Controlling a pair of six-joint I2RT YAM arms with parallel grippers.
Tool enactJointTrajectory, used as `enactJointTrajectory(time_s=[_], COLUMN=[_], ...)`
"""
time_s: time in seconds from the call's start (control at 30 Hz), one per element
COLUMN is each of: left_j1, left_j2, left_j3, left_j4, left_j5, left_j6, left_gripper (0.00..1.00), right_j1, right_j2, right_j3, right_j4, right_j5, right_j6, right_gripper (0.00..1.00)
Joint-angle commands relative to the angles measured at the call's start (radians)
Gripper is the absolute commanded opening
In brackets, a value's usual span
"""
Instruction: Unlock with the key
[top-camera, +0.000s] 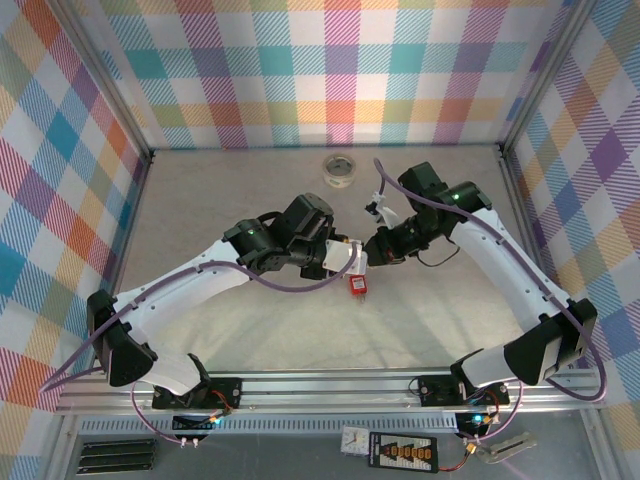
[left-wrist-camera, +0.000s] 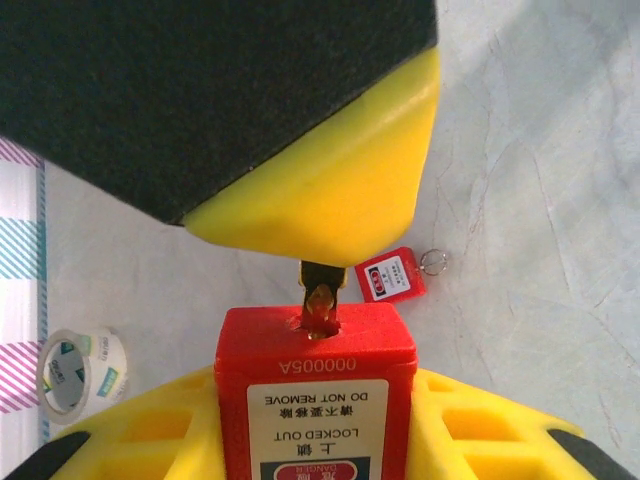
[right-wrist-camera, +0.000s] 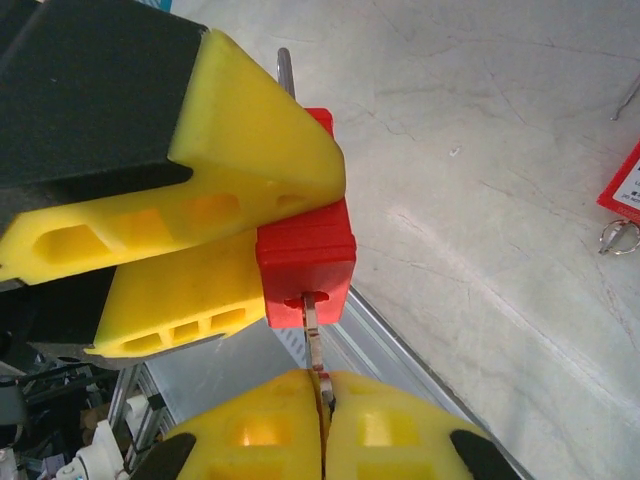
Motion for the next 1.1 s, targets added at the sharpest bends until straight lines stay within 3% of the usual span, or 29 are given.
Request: enactJointTrajectory(time_s=[0.0, 0.2, 0.53, 0.63, 0.87, 1.07], left_j1=[-0.094, -0.153, -0.183, -0.183, -0.183, -0.183], left_j2=[-0.045, 0.001, -0.016, -0.037, -0.065, -0.051], left_j3=[0.076, 0.114, 0.063, -0.010, -0.200, -0.253], left_j4=[0.240, 0.150, 0.224, 0.354, 0.634, 0.688], left_j5=[0.325, 0.246, 0.187, 0.079, -0.079, -0.135], left_j6=[-0.037, 0.049, 0.029, -0.001, 0.003, -0.015], left_gripper=[0.00, 0.00, 0.00, 0.00, 0.00, 0.00], right_j1=[0.021, 0.032, 0.009, -0.027, -0.181, -0.196], right_j2=[0.045, 0.047, 0.079, 0.065, 0.037, 0.039], right_j3=[-0.022, -0.018, -0.008, -0.029, -0.162, -0.228], right_j4=[0.242, 0.224, 0.294, 0.338, 0.555, 0.651], right_j5=[0.048, 0.149, 0.008, -0.054, -0.261, -0.294], right_j6=[-0.030, -0.086, -0.008, 0.143, 0.706, 0.875], right_gripper=[0.00, 0.00, 0.00, 0.00, 0.00, 0.00])
